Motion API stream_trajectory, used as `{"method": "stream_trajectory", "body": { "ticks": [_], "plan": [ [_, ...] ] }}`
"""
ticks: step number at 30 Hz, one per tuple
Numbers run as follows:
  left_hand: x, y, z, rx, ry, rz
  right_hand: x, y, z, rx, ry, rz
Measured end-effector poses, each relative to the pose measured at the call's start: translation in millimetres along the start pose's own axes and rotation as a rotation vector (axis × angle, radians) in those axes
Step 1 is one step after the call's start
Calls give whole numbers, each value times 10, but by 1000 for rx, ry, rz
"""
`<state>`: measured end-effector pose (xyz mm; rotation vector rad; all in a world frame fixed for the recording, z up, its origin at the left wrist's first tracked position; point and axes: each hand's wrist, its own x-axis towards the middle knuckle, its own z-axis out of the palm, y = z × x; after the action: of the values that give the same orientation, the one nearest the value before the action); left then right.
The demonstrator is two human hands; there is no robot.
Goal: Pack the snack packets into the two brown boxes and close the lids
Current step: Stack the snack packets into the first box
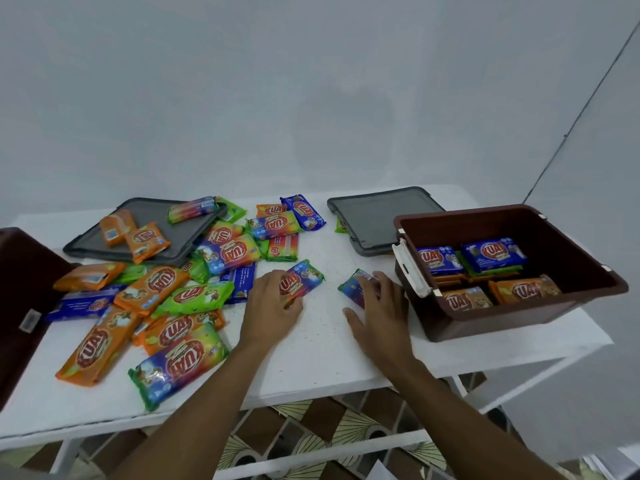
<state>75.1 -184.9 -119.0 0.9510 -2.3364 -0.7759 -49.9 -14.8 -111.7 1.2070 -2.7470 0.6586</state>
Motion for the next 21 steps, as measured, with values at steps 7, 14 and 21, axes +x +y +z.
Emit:
{"method": "stream_trajectory", "body": {
  "ticks": [7, 14, 21],
  "plan": [
    [-11, 43, -53, -78, -38, -65, 213, 44, -276, -16, -39, -102],
    [40, 97, -108, 23, -141, -62, 313, -46, -376, 620, -204, 286],
    [300, 211, -316, 130, -383, -144, 401, -168, -447, 496, -333, 290]
  ]
}}
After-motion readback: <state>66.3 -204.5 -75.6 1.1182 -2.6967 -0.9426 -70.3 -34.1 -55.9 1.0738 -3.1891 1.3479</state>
